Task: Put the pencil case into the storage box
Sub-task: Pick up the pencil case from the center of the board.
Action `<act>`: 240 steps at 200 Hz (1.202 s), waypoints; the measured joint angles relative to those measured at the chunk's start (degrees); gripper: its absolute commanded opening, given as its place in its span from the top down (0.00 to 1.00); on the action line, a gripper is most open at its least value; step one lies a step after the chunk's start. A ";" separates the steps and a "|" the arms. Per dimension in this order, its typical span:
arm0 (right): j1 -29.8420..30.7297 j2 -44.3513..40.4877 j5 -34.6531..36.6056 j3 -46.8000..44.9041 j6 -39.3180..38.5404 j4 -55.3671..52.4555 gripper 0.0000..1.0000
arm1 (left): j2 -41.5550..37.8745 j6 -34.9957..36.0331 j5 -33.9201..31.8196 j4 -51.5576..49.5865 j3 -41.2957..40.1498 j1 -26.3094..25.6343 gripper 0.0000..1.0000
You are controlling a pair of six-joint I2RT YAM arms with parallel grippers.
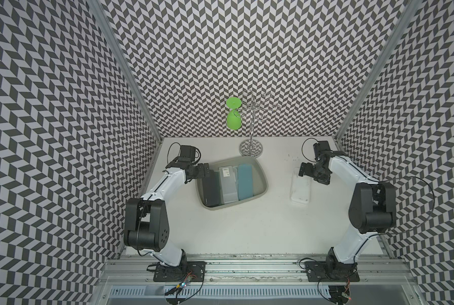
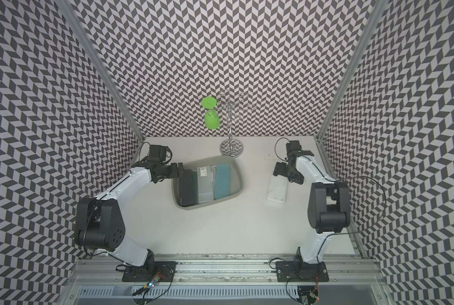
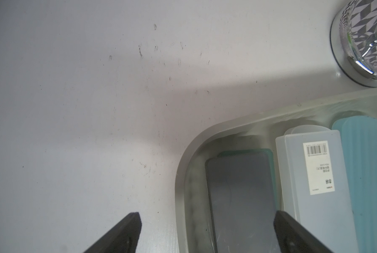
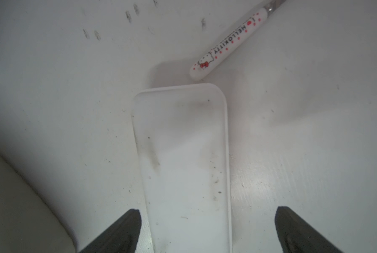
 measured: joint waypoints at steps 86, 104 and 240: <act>4.02 3.45 2.67 -2.47 0.76 2.01 0.00 | 1.60 0.15 -0.04 -0.11 0.37 0.00 0.00; 3.91 3.91 3.06 -3.72 0.76 2.78 0.00 | 1.86 0.15 -0.07 -0.13 0.55 0.00 0.00; 3.76 5.95 1.22 -5.38 -1.77 6.51 0.11 | 2.51 -0.07 -0.11 -0.66 1.33 0.00 0.00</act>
